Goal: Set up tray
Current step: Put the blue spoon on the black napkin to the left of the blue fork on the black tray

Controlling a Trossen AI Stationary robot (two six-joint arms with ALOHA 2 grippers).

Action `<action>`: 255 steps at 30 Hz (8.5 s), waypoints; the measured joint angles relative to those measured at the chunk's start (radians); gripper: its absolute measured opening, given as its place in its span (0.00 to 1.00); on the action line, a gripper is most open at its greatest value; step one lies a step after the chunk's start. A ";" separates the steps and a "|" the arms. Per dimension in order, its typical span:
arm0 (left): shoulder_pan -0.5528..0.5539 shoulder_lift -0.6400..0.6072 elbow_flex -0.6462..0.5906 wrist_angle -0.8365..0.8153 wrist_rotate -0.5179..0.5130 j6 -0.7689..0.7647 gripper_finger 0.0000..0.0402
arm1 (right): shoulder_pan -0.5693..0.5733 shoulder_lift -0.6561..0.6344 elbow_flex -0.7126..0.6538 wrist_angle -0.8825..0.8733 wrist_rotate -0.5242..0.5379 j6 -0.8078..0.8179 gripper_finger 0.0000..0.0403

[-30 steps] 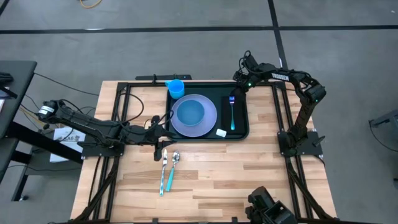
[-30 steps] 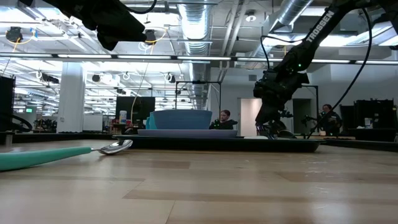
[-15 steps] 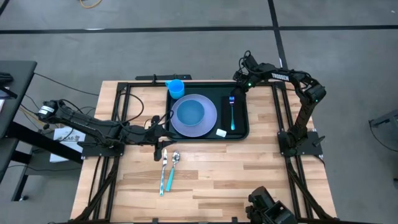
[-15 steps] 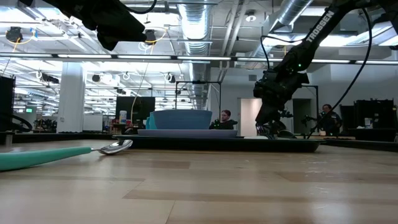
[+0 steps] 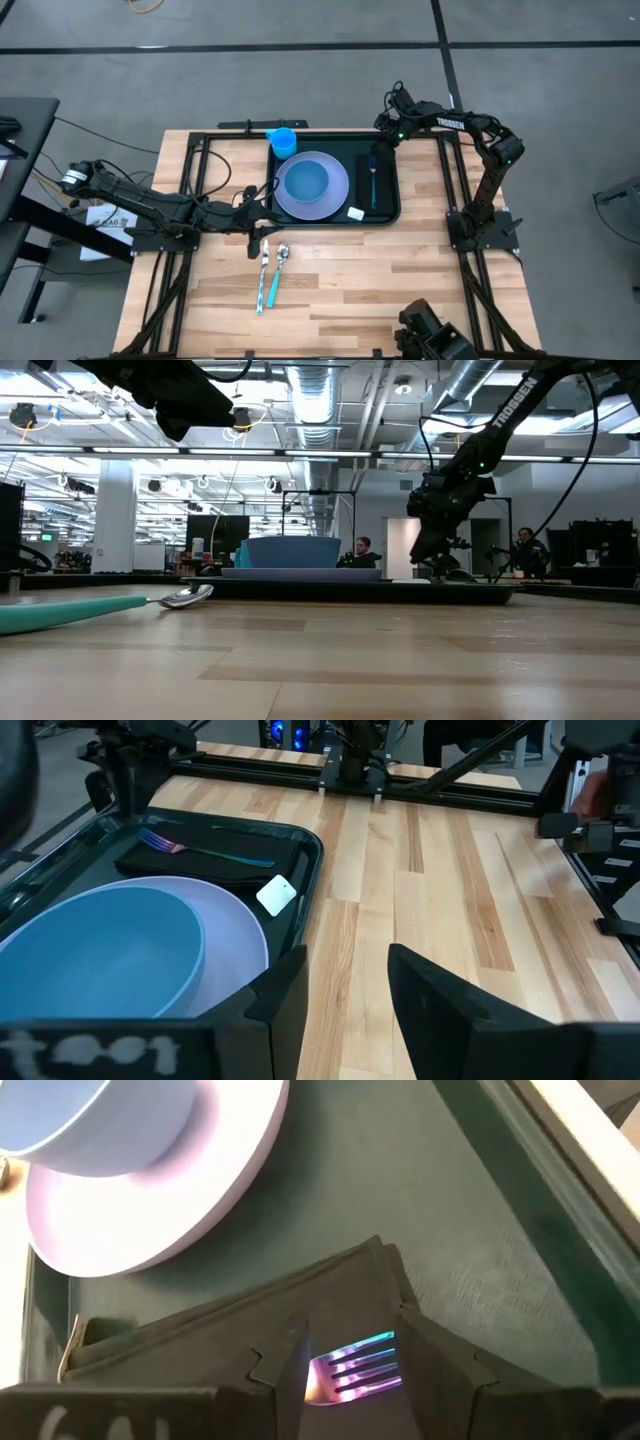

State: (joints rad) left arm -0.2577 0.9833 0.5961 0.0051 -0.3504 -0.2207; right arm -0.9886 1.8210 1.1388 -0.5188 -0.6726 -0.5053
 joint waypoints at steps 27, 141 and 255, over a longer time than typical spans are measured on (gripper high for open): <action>0.000 0.000 0.000 0.000 0.028 -0.123 0.32 | 0.315 -0.161 0.000 -0.148 -0.062 -0.026 0.33; -0.117 0.895 0.548 -0.678 0.407 -1.162 0.32 | 1.362 -0.478 -0.380 0.277 0.757 0.813 0.29; -0.080 0.891 1.112 -1.324 -0.058 -0.702 0.08 | 1.050 -0.255 -0.193 0.787 0.699 0.812 0.03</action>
State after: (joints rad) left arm -0.3374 1.8744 1.7081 -1.3193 -0.4084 -0.9230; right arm 0.0612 1.5658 0.9459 0.2678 0.0262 0.3066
